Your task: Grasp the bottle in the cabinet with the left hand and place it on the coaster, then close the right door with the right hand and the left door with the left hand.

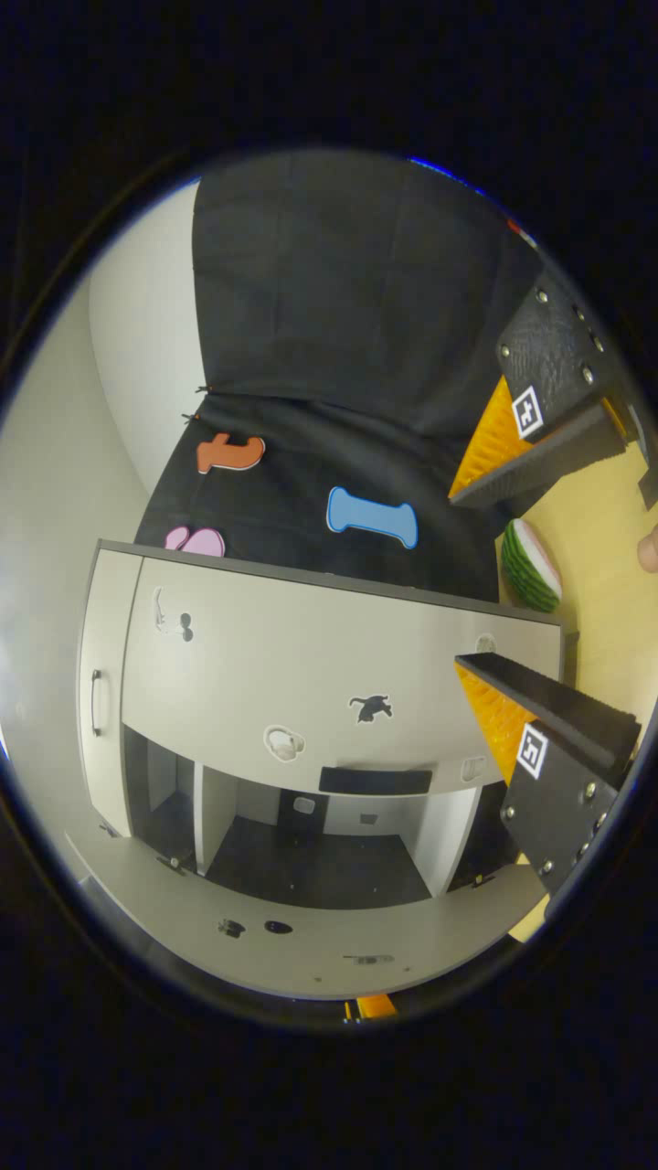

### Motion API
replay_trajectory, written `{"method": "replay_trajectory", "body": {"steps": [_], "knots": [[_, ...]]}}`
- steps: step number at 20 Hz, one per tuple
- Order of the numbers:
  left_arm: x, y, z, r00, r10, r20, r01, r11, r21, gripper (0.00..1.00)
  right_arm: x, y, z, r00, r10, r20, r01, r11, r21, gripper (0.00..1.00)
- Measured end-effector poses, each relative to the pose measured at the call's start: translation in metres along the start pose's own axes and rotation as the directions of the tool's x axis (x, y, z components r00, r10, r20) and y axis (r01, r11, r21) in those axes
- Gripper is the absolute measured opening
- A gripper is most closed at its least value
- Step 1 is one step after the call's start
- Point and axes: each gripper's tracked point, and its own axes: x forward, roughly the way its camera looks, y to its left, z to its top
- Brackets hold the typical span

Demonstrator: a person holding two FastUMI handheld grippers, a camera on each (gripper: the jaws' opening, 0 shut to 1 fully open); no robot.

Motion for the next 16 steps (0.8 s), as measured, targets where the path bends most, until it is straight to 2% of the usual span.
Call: {"method": "replay_trajectory", "body": {"steps": [1, 3, 4, 5, 6, 12, 15, 16], "knots": [[0.001, -0.003, -0.001, 1.0, -0.005, -0.003, 0.005, 1.0, 0.003, 0.88, 0.0, 0.0, 0.0, 1.0, 0.0, 0.0, 0.0, 1.0, -0.007, 0.96], [0.005, -0.014, -0.001, 0.999, -0.033, -0.005, 0.033, 0.999, 0.005, 0.91, 0.001, -0.001, -0.001, 1.0, 0.0, 0.001, 0.0, 1.0, -0.018, 0.96], [0.007, -0.021, -0.001, 0.998, -0.058, -0.005, 0.058, 0.998, 0.004, 0.88, 0.001, -0.001, -0.003, 1.0, -0.002, -0.001, 0.002, 1.0, -0.021, 0.98], [0.009, -0.028, -0.001, 0.997, -0.075, -0.003, 0.075, 0.997, 0.006, 0.91, 0.002, -0.002, -0.003, 1.0, -0.005, -0.003, 0.005, 1.0, -0.022, 0.98], [0.012, -0.032, -0.002, 0.996, -0.086, -0.003, 0.086, 0.996, 0.014, 0.91, 0.004, -0.003, -0.004, 1.0, -0.007, -0.006, 0.007, 1.0, -0.02, 0.95], [0.044, -0.051, -0.011, 0.991, -0.135, -0.017, 0.135, 0.991, 0.001, 0.91, 0.005, -0.022, -0.017, 0.998, -0.045, -0.031, 0.045, 0.999, -0.011, 0.95], [0.063, -0.065, -0.014, 0.985, -0.17, -0.017, 0.17, 0.985, -0.015, 0.99, 0.001, -0.042, -0.022, 0.996, -0.082, -0.043, 0.082, 0.997, -0.01, 0.95], [0.069, -0.068, -0.013, 0.984, -0.179, -0.017, 0.179, 0.984, -0.009, 0.99, 0.001, -0.049, -0.023, 0.994, -0.096, -0.047, 0.095, 0.995, -0.006, 0.98]]}}
